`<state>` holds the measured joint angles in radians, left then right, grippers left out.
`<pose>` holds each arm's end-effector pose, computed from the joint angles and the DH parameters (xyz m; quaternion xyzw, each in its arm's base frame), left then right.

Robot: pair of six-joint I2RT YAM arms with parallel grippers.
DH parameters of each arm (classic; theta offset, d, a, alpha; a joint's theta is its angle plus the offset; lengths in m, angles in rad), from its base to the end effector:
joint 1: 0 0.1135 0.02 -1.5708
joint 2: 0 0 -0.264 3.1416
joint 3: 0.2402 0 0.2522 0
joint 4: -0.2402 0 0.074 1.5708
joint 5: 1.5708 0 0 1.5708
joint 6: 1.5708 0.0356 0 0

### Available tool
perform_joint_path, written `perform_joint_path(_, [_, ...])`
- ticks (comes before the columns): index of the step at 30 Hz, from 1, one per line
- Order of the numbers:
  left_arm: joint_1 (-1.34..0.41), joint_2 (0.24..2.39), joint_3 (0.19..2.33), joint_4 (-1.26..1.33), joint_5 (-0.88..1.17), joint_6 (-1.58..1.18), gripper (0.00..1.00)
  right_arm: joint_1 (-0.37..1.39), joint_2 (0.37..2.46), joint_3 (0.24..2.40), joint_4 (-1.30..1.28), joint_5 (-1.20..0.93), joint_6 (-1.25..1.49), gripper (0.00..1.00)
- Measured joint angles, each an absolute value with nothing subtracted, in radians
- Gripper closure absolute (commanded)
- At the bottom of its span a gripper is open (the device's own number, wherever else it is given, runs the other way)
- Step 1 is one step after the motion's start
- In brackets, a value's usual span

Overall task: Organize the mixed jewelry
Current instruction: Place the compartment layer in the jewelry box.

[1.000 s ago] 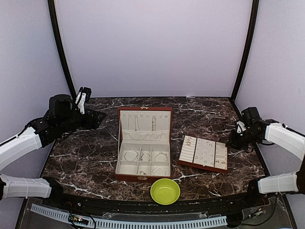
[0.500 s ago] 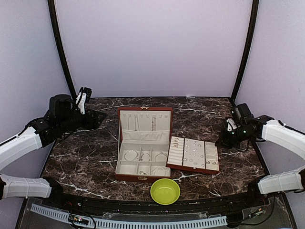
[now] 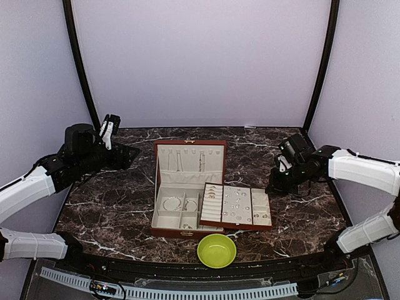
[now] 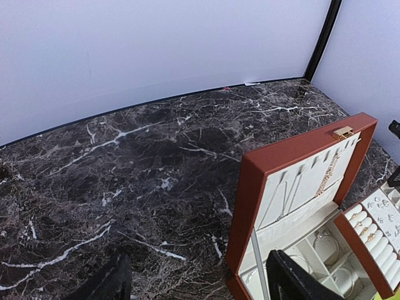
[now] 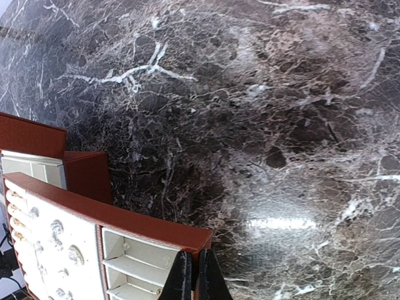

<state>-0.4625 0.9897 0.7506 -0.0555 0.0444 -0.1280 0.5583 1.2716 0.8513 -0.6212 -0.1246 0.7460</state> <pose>0.2070 -0.1050 0.3026 0.1467 0.7896 -0.1903 0.5646 0.2059 0.1338 0.2262 0.0741 0.9606 0.2062 0.1710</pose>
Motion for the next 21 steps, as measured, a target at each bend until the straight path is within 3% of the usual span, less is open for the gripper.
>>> perform_joint_path(21, [-0.463, 0.99, 0.751, -0.056, 0.065, -0.139, 0.23, 0.808, 1.568, 1.113, -0.606, 0.054, 0.899, 1.0])
